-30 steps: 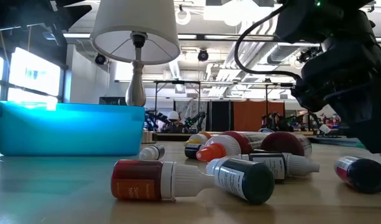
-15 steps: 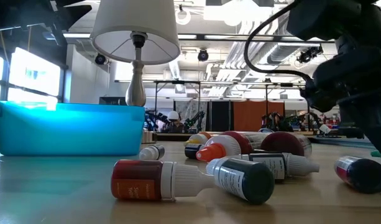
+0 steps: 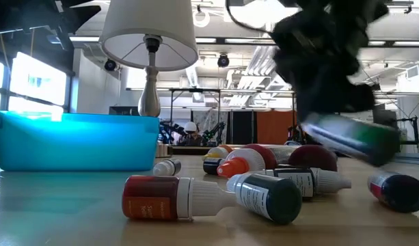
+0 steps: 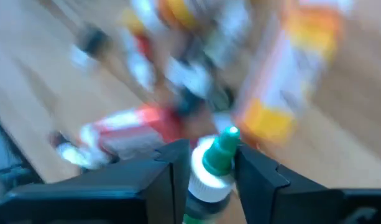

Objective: Pick & Place food coloring
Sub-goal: Put the large green food coloring bottle into the blue bin

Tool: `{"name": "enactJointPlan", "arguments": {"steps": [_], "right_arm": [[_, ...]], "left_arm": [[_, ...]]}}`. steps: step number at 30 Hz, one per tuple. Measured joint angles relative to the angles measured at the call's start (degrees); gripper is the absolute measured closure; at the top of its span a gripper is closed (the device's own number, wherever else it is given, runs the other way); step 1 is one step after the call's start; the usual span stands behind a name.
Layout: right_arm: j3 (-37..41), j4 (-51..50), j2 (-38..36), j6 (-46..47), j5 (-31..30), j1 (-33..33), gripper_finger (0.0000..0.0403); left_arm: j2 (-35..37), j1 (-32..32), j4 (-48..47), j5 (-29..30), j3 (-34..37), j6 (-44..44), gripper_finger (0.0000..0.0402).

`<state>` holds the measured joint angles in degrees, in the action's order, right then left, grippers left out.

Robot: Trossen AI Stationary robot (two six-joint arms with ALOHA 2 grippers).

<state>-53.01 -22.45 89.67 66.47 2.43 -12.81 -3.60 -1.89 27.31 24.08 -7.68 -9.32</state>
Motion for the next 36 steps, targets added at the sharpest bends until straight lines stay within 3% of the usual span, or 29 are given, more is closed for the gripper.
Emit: {"name": "enactJointPlan", "arguments": {"steps": [5, 7, 10, 14, 17, 22, 28, 31, 36], "right_arm": [[-7.2, -0.5, -0.1, -15.3, -13.0, 2.2, 0.0324], [-8.7, 2.1, -0.1, -22.4, -18.1, 3.3, 0.0340], [-9.0, 10.4, -0.1, -32.5, -20.9, 5.1, 0.0372], [-9.2, 14.9, -0.5, -42.9, -11.4, 6.7, 0.0401], [-10.6, 13.6, -1.6, -45.6, -7.5, 6.3, 0.0386], [-15.1, -3.4, -3.0, -47.8, -10.8, 3.9, 0.0335], [-15.5, -20.3, -1.9, -40.4, -12.7, -0.8, 0.0277], [-15.5, -22.9, -0.5, -40.1, -11.2, -3.3, 0.0259], [-15.5, -22.8, 1.8, -47.2, -6.7, -6.8, 0.0247]], "left_arm": [[0.0, 0.0, 0.0, 0.0, 0.0, 0.0, 0.0273], [0.0, 0.0, 0.0, 0.2, 0.0, 0.0, 0.0273], [0.0, 0.0, 0.0, 0.3, 0.0, 0.0, 0.0273], [0.0, 0.0, 0.0, 0.3, 0.0, 0.0, 0.0273], [0.0, 0.0, 0.0, 0.3, 0.0, 0.0, 0.0273], [0.0, 0.0, 0.0, 0.3, 0.0, 0.0, 0.0273], [0.0, 0.0, 0.0, 0.4, 0.0, 0.0, 0.0273], [0.0, 0.0, -0.1, 0.4, 0.0, 0.0, 0.0273], [0.0, 0.0, -0.1, 0.4, 0.0, 0.0, 0.0273]]}}
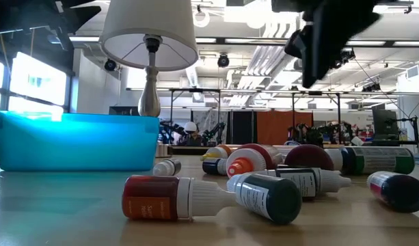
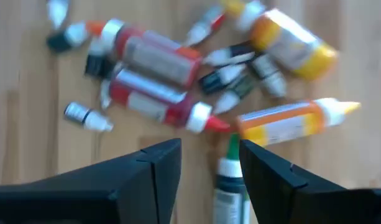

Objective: Pick & Place food coloring
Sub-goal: Put the large green food coloring bottle into the blue bin

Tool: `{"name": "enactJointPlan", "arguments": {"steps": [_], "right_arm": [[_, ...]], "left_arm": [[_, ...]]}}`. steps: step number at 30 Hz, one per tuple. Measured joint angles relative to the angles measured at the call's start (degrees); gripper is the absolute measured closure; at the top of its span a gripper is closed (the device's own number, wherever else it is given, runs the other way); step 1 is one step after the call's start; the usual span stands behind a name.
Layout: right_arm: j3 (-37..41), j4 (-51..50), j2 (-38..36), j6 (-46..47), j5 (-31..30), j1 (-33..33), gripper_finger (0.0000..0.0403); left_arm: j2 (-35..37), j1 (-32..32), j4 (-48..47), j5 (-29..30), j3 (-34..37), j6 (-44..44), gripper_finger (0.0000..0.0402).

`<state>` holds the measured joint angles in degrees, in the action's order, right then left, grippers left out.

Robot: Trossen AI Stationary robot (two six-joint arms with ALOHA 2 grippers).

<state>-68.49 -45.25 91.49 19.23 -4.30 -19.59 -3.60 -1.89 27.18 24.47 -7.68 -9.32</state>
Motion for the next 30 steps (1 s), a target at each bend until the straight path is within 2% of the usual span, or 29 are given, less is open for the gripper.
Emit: {"name": "enactJointPlan", "arguments": {"steps": [5, 11, 20, 30], "right_arm": [[0.0, -2.3, 3.9, 0.2, -0.6, -1.1, 0.0248], [0.0, -4.4, 8.5, 0.1, -1.0, 1.1, 0.0247], [0.0, -5.9, 10.9, 0.2, 4.7, 4.7, 0.0249], [0.0, -4.9, 15.3, 0.0, 4.0, 5.4, 0.0247]], "left_arm": [[0.0, 0.0, -0.1, 0.0, 0.0, 0.0, 0.0273], [0.0, 0.0, -0.1, 0.0, 0.0, 0.0, 0.0273], [0.0, 0.0, -0.1, 0.0, 0.0, 0.0, 0.0273], [0.0, 0.0, -0.1, 0.0, 0.0, 0.0, 0.0273]]}}
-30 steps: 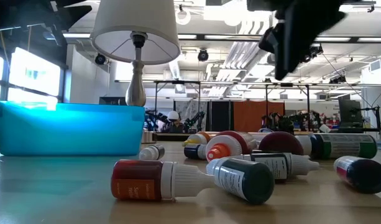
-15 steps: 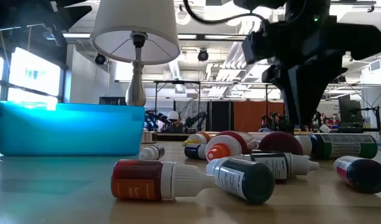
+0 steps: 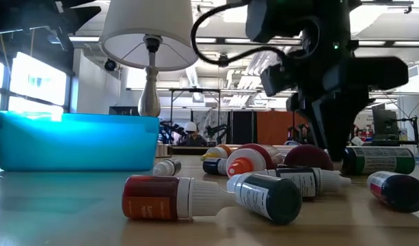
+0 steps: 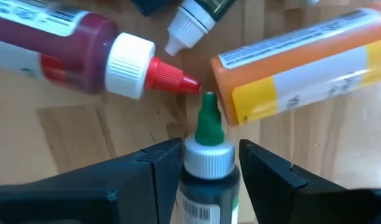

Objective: Pick & Place food coloring
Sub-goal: Put the large green food coloring bottle into the blue bin

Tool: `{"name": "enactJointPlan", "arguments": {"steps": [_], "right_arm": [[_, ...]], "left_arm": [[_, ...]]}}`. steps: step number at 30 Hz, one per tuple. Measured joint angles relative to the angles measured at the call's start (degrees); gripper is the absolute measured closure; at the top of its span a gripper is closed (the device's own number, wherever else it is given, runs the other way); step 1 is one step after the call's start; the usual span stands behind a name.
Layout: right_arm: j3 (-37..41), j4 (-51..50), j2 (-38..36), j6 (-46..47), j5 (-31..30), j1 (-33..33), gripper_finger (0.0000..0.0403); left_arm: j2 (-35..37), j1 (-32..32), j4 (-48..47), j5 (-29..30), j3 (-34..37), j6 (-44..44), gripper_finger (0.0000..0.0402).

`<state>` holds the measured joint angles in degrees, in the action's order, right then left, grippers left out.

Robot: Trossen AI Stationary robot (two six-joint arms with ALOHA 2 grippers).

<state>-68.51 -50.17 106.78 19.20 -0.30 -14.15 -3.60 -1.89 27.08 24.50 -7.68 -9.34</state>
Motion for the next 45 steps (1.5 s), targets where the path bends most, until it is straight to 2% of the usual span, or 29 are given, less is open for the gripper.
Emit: {"name": "enactJointPlan", "arguments": {"steps": [11, 17, 21, 26, 30, 33, 36, 37, 39, 42, 45], "right_arm": [[-0.3, 0.6, 3.9, 0.7, 1.7, 0.0, 0.0251], [-0.2, 0.6, 3.9, 6.8, 1.2, 0.0, 0.0289], [-0.5, 0.3, 4.0, 9.2, 2.4, 0.0, 0.0290], [-6.2, -5.4, 4.4, 12.4, 2.0, -0.3, 0.0290], [-12.9, -6.7, 1.6, 12.1, -5.7, -1.0, 0.0290], [-16.6, -4.3, -0.8, 9.9, -16.7, -1.1, 0.0290], [-16.4, 11.5, -2.9, 2.1, -29.6, -0.6, 0.0290], [-15.6, 20.1, -3.0, -1.7, -31.0, -0.3, 0.0290], [-11.9, 40.7, -2.9, -10.8, -28.7, 0.7, 0.0290], [-4.3, 73.1, -0.9, -21.3, -18.0, 2.2, 0.0290], [2.7, 94.0, 1.9, -24.2, -16.4, 3.7, 0.0290]], "left_arm": [[0.0, 0.0, 0.0, 0.0, 0.0, 0.0, 0.0273], [0.0, 0.0, 0.0, 0.0, 0.0, 0.0, 0.0273], [0.0, 0.0, 0.0, 0.0, 0.0, 0.0, 0.0273], [0.0, 0.0, 0.1, 0.0, 0.0, 0.0, 0.0273], [0.0, 0.0, 0.1, 0.0, 0.0, 0.0, 0.0273], [0.0, 0.0, 0.2, 0.0, 0.0, 0.0, 0.0273], [0.0, 0.0, 0.4, 0.0, 0.0, 0.0, 0.0273], [0.0, 0.0, 0.5, 0.0, 0.0, 0.0, 0.0273], [0.0, 0.0, 0.5, 0.0, 0.0, 0.0, 0.0273], [0.0, 0.0, 0.5, 0.0, 0.0, 0.0, 0.0273], [0.0, 0.0, 0.5, 0.0, 0.0, 0.0, 0.0273]]}}
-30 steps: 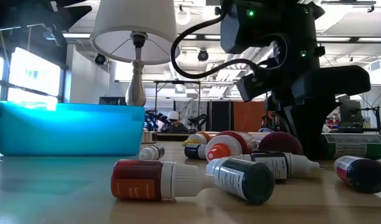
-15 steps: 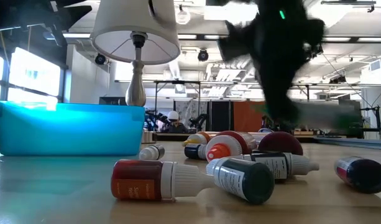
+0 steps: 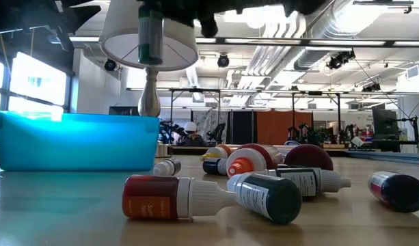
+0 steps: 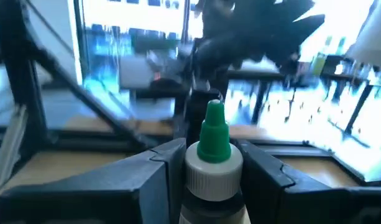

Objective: Pick & Place food coloring
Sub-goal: Put the large green food coloring bottle into the blue bin

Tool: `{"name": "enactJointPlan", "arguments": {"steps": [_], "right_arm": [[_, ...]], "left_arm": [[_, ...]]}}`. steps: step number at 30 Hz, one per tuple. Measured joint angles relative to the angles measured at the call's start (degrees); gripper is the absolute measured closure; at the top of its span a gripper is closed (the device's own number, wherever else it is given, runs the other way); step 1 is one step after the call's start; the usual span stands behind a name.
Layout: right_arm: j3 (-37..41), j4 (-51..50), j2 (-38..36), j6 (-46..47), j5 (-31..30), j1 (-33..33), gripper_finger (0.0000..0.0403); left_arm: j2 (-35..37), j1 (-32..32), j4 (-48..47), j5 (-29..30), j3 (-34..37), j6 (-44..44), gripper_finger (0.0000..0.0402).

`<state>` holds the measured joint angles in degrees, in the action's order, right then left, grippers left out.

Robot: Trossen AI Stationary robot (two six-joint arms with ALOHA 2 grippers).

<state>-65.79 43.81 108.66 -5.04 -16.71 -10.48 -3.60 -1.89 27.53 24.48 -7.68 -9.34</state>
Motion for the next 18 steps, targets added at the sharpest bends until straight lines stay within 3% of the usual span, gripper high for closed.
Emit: {"name": "enactJointPlan", "arguments": {"steps": [3, 6, 11, 18], "right_arm": [[3.7, 13.0, 5.1, 0.4, -2.2, 1.7, 0.0290], [2.2, 18.7, 12.1, 3.5, -1.9, 3.5, 0.0290], [-4.2, 18.5, 19.8, 2.2, -2.5, 4.6, 0.0290], [-6.3, 8.0, 20.1, 3.4, -7.3, 4.6, 0.0290]], "left_arm": [[0.0, 0.0, 0.0, -0.1, 0.0, 0.0, 0.0273], [0.0, 0.0, 0.0, 0.2, 0.0, 0.1, 0.0273], [0.0, 0.0, -0.1, 0.1, 0.0, 0.0, 0.0273], [0.0, 0.0, -1.0, -0.3, 0.0, 0.0, 0.0273]]}}
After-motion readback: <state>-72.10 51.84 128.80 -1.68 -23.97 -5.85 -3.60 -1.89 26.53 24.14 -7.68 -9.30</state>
